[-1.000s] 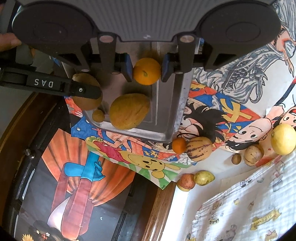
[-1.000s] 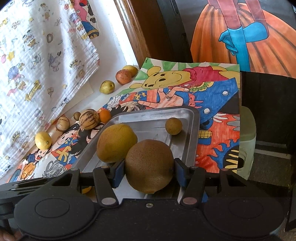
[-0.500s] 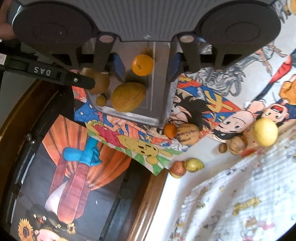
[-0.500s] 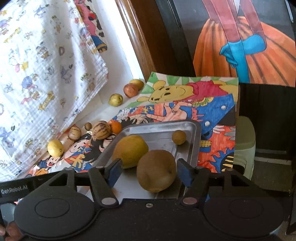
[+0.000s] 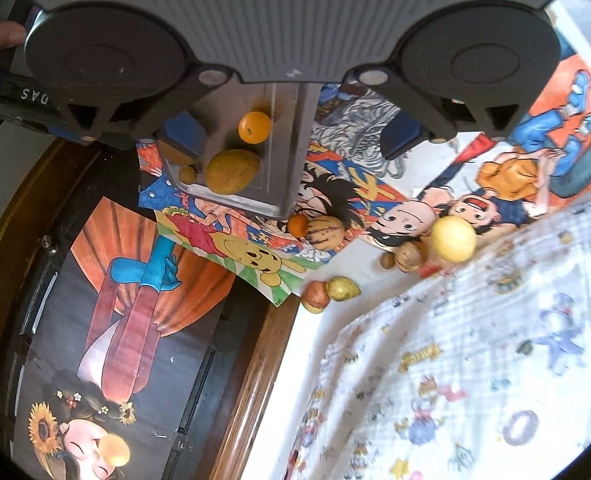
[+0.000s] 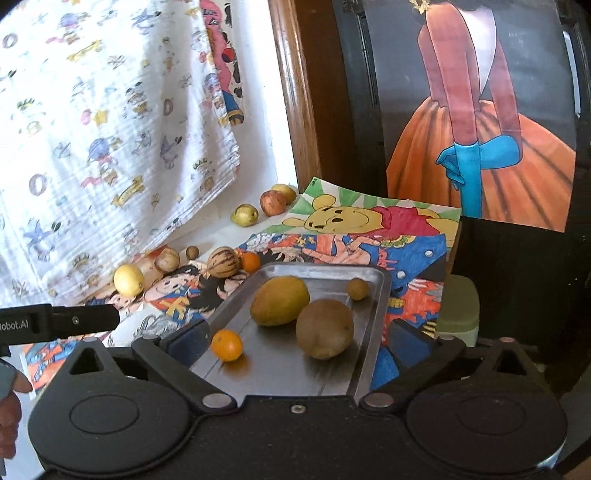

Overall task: Organize fruits
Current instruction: 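Lift both open tools up and away from the tray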

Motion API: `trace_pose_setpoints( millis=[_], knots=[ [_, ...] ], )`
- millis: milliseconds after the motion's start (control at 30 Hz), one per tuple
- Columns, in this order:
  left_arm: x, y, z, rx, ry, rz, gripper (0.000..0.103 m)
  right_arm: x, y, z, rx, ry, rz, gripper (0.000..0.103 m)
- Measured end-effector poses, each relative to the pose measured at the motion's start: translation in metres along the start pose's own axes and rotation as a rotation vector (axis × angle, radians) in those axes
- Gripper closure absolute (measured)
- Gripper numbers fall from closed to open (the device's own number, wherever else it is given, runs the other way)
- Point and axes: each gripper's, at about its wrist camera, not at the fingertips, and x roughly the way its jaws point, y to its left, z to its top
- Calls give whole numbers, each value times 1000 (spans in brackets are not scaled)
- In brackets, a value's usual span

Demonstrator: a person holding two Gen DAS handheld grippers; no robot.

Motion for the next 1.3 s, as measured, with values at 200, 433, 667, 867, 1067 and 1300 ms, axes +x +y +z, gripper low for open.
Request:
trace_pose_setpoints(
  millis=[200, 433, 667, 867, 1067, 1300],
  knots=[
    [-25, 7, -10, 19, 9, 35, 0, -21, 20, -17, -21, 42, -15, 1],
    [-42, 24, -31, 8, 66, 113, 0, -35, 46, -42, -30, 117, -52, 1],
    [-58, 38, -50, 31, 106, 193, 0, -46, 78, -55, -78, 172, -36, 1],
    [-70, 52, -60, 23, 133, 241, 0, -51, 96, -62, -93, 194, -12, 1],
    [-79, 66, -65, -5, 148, 271, 0, -49, 106, -68, -88, 234, 11, 1],
    [-92, 87, -79, -28, 152, 314, 0, -47, 107, -77, -44, 246, 51, 1]
  ],
)
